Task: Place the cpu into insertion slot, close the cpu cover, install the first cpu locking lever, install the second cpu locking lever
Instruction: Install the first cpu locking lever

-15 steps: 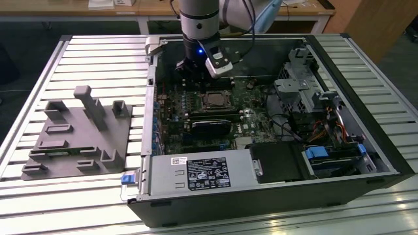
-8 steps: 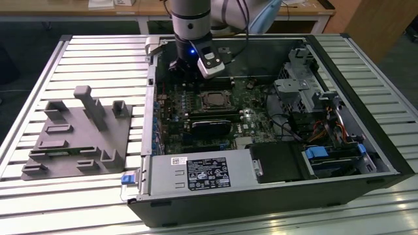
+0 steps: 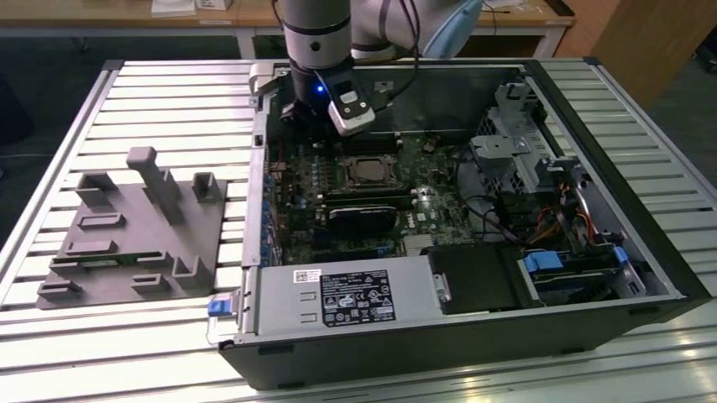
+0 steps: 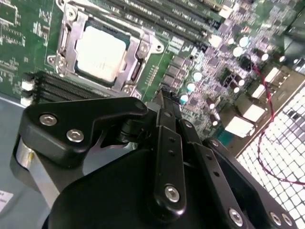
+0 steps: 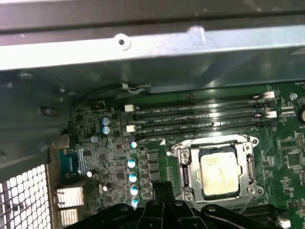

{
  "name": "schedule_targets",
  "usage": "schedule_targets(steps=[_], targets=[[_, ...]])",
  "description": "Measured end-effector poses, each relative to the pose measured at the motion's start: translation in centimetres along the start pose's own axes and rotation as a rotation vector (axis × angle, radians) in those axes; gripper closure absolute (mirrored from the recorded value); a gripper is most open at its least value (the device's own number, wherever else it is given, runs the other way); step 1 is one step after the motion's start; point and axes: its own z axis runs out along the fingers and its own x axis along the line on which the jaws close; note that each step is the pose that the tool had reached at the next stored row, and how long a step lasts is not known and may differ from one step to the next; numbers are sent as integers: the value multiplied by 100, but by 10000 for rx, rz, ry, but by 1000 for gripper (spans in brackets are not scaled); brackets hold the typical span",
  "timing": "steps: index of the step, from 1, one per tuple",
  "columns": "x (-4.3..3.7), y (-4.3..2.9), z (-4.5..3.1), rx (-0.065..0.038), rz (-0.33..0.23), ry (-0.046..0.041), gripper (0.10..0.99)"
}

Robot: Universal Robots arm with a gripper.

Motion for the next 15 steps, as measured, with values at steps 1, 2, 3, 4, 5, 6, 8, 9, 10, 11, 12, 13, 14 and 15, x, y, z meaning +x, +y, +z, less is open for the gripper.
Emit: schedule_targets(steps=[1,2,3,4,5,6,8,9,10,11,12,13,14,15], targets=[[5,0,0,-105,8,11,980],[7,-1,0,-220,17,25,980],[8,-1,-1,-343,24,44,980],[8,-1,0,-473,33,59,980],[9,-1,-1,-602,43,77,980],[9,-1,-1,-734,51,96,980],[12,-1,-1,-967,67,126,980],[14,-2,-1,-1076,74,138,980],[16,-2,-1,-1173,80,149,980],[19,-2,-1,-1273,87,162,980],[22,-3,-1,-1370,93,174,980],[25,-3,-2,-1469,100,184,980],[28,-4,-2,-1563,106,195,980],[32,-4,-2,-1633,111,204,980]])
